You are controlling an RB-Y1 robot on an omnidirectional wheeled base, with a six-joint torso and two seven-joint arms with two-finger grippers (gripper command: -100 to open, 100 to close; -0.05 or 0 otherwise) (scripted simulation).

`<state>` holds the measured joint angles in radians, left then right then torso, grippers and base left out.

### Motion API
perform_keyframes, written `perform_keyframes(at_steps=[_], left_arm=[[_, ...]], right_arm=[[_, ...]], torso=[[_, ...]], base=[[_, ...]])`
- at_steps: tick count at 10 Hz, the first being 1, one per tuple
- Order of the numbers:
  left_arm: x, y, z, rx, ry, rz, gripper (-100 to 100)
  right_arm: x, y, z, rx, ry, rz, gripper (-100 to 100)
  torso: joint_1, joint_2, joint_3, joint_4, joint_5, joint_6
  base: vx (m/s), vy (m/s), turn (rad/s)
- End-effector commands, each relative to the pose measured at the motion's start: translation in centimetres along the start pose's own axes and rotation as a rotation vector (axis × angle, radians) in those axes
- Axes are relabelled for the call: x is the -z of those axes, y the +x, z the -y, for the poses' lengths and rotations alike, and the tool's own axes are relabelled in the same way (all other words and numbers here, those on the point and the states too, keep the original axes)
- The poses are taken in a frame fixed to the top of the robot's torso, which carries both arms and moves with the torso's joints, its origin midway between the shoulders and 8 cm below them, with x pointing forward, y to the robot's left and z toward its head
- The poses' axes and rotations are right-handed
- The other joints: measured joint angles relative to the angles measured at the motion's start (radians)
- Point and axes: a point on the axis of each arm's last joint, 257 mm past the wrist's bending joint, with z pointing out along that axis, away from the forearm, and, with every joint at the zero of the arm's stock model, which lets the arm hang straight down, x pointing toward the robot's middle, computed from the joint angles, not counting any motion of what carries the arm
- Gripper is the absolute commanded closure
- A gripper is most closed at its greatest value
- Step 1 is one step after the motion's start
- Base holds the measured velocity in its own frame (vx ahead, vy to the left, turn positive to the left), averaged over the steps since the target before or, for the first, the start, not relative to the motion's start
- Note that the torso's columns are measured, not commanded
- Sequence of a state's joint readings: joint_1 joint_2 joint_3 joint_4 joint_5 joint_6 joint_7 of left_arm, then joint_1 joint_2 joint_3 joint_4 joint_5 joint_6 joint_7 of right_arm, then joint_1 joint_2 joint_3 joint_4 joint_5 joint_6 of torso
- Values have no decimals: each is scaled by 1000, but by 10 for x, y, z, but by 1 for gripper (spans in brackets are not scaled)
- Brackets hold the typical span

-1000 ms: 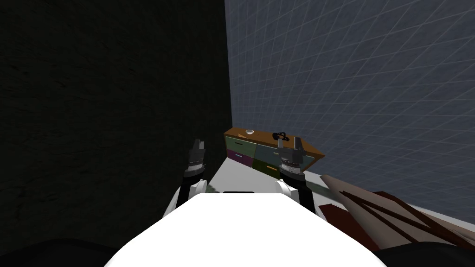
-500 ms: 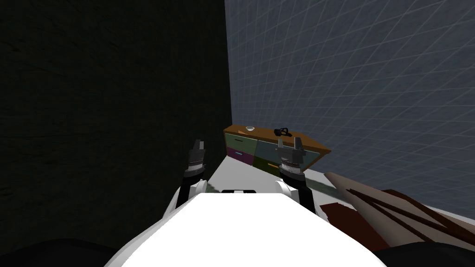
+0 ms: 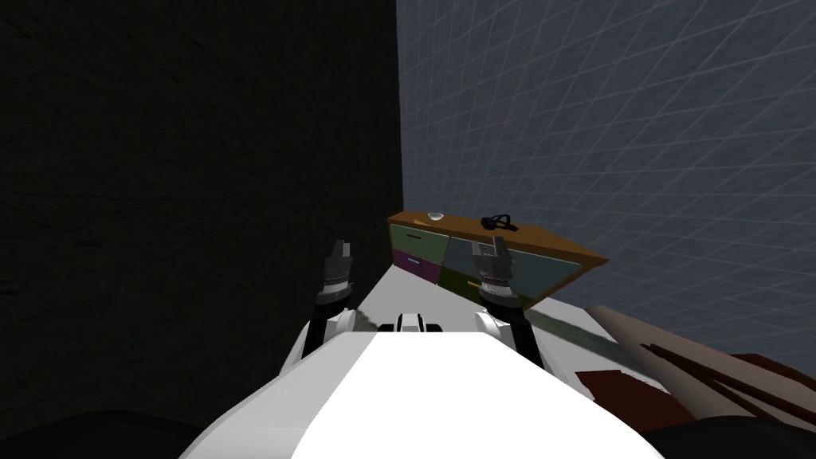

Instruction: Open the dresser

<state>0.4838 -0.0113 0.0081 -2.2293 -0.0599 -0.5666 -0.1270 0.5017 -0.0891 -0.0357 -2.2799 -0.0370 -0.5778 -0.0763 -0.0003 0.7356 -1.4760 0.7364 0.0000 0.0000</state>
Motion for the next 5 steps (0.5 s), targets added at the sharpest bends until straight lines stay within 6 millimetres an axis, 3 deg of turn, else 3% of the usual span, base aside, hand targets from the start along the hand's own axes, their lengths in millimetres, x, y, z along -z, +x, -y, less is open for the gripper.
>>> perform_keyframes(at_steps=[1, 3, 5], left_arm=[[0, 0, 0, 0, 0, 0, 0], [0, 0, 0, 0, 0, 0, 0], [0, 0, 0, 0, 0, 0, 0]], right_arm=[[-3, 4, 23, 88, 61, -36, -100], [-3, 5, 37, 150, 101, -57, -100], [0, 3, 68, 281, 185, -91, -100]], torso=[[0, 2, 0, 1, 0, 0], [0, 2, 0, 2, 0, 0], [0, 3, 0, 2, 0, 0]], base=[[34, -9, 130], [45, -16, 161], [44, -20, 207]])
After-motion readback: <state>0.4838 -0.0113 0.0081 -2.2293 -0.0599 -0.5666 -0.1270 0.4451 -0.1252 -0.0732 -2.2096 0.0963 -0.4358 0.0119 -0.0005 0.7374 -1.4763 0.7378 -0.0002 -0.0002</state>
